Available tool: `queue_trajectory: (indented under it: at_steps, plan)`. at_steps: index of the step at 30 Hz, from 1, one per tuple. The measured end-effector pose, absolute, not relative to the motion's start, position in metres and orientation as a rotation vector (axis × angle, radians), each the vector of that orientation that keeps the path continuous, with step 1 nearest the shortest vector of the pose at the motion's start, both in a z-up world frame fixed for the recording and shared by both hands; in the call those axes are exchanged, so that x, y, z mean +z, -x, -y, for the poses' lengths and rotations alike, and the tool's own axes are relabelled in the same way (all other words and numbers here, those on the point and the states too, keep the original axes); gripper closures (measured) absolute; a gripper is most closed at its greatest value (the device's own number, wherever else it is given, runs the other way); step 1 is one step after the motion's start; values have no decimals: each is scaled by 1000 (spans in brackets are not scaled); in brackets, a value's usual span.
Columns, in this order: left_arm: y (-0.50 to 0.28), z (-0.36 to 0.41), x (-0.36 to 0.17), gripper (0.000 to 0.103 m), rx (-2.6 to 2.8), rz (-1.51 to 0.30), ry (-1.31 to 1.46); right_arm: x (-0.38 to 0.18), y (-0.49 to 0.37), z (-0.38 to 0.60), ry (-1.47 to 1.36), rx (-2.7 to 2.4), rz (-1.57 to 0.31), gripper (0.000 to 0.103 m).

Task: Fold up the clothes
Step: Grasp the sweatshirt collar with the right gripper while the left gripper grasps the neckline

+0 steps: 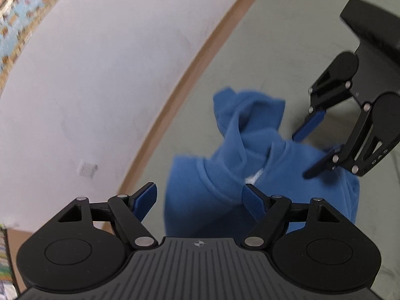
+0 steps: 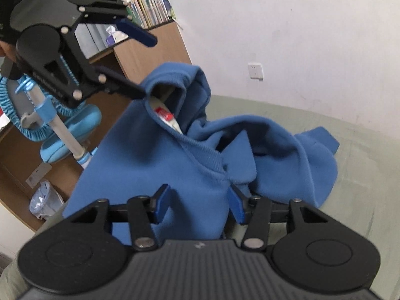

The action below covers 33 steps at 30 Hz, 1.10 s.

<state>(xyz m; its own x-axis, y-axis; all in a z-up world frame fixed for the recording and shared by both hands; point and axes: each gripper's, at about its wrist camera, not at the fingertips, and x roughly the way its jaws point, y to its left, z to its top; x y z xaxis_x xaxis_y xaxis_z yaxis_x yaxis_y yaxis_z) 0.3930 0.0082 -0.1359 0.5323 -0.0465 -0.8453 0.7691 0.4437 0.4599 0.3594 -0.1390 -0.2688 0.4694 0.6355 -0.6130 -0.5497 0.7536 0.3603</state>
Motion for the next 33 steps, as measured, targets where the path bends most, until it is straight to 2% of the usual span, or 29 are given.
queue_trajectory:
  at_steps: [5, 15, 16, 17, 18, 19, 21, 23, 24, 27, 33]
  plan:
    - [-404, -27, -159, 26, -519, -922, -868, -272, -361, 137, -140, 717, -815, 50]
    - [-411, -35, -182, 25, -410, -885, -770, -277, -368, 134, -143, 661, -823, 50]
    - [-411, -36, -183, 27, -409, -882, -761, -279, -369, 133, -146, 658, -827, 52]
    - [-409, -36, -186, 28, -409, -881, -752, -279, -368, 132, -149, 657, -830, 59]
    - [-408, -37, -189, 38, -409, -884, -745, -279, -366, 131, -155, 647, -831, 67]
    - [-406, -37, -191, 50, -409, -891, -740, -277, -364, 132, -162, 640, -831, 71]
    - [-399, -38, -192, 60, -418, -893, -729, -271, -357, 134, -161, 626, -820, 92]
    - [-393, -42, -186, 75, -415, -888, -692, -264, -351, 140, -181, 606, -806, 96]
    - [-391, -44, -182, 86, -410, -888, -669, -261, -348, 143, -205, 604, -803, 98]
    - [-382, -53, -166, 92, -388, -874, -579, -245, -338, 148, -233, 602, -769, 99]
    - [-340, -43, -124, 92, -405, -819, -501, -170, -300, 178, -217, 605, -636, 100]
